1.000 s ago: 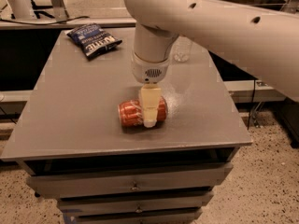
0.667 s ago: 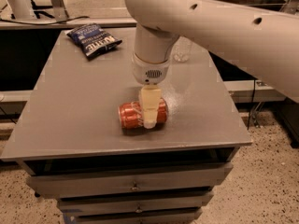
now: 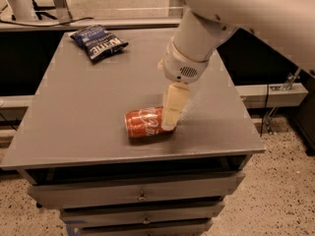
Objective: Knock coke can over
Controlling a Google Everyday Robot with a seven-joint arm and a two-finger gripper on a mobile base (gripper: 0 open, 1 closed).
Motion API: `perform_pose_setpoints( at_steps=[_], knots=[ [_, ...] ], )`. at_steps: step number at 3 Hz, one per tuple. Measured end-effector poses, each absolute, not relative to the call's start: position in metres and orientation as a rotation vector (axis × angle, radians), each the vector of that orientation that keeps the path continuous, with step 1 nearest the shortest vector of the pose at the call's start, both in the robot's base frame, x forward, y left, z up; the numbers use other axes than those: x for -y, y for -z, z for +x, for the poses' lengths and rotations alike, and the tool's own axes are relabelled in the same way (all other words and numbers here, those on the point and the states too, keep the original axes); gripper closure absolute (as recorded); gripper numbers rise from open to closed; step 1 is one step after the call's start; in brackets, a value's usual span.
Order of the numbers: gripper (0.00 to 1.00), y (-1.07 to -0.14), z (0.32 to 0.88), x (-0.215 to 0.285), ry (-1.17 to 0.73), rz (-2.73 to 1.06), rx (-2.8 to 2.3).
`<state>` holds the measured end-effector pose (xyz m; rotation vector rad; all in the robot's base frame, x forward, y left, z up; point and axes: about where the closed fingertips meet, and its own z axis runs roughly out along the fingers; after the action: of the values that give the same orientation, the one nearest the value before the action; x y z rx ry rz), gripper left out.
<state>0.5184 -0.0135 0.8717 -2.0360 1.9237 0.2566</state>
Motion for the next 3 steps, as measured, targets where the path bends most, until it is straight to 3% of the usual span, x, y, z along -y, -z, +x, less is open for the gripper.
perform_pose_setpoints(
  at_steps=[3],
  knots=[
    [0.0, -0.92, 0.488, 0.084, -0.515, -1.574, -1.812]
  ],
)
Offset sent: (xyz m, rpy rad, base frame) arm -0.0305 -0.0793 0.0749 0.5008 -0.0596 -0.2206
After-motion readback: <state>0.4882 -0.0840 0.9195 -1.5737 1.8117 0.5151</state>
